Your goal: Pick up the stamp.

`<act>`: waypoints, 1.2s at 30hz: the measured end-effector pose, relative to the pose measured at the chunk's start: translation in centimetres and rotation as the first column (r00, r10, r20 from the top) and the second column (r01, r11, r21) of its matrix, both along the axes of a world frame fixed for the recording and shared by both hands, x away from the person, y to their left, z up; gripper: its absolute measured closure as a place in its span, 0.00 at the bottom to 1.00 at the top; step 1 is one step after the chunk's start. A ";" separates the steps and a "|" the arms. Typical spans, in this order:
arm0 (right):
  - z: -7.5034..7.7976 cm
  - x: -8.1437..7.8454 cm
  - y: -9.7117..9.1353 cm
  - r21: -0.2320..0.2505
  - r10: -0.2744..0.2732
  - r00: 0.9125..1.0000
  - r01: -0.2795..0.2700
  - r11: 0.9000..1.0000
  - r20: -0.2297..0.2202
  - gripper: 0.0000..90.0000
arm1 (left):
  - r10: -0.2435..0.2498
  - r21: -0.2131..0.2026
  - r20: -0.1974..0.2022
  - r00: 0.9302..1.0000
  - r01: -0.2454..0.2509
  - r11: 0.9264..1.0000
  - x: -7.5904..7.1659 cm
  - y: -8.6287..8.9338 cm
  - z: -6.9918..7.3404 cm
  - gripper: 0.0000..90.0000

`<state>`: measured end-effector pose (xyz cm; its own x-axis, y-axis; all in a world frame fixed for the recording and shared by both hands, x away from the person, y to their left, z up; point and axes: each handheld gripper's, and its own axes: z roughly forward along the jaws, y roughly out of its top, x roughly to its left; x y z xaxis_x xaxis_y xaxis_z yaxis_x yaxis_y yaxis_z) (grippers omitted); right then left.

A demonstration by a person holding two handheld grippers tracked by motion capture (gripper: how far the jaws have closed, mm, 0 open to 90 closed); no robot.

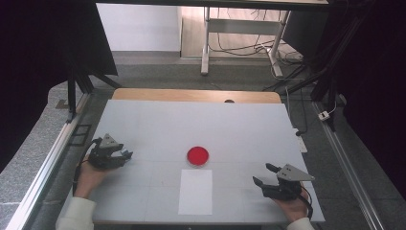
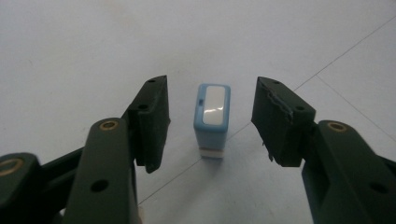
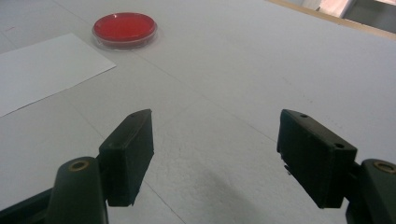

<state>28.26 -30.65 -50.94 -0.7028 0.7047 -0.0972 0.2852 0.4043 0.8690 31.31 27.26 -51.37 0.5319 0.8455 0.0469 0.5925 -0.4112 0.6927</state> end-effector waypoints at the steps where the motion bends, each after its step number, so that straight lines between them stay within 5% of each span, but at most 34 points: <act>1: 0.0 0.0 0.0 -0.001 0.000 1.000 0.000 1.000 0.000 0.30 | -0.003 0.005 0.005 1.000 0.003 1.000 0.0 0.0 0.0 0.55; 18: -0.1 0.0 -0.1 -0.006 -0.003 1.000 0.003 1.000 -0.002 0.30 | -0.033 0.024 -0.004 0.999 0.033 0.999 0.0 0.1 -0.2 0.82; 36: -0.1 0.0 -0.2 -0.011 -0.004 1.000 0.004 1.000 -0.005 0.31 | -0.046 0.029 0.012 0.999 0.046 0.999 -0.2 -0.2 0.0 0.84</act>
<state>28.25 -30.80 -51.09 -0.7003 0.7065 -0.1016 0.2911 0.4126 0.8632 31.15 27.04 -51.35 0.5693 0.8184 0.0777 0.5636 -0.4574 0.6879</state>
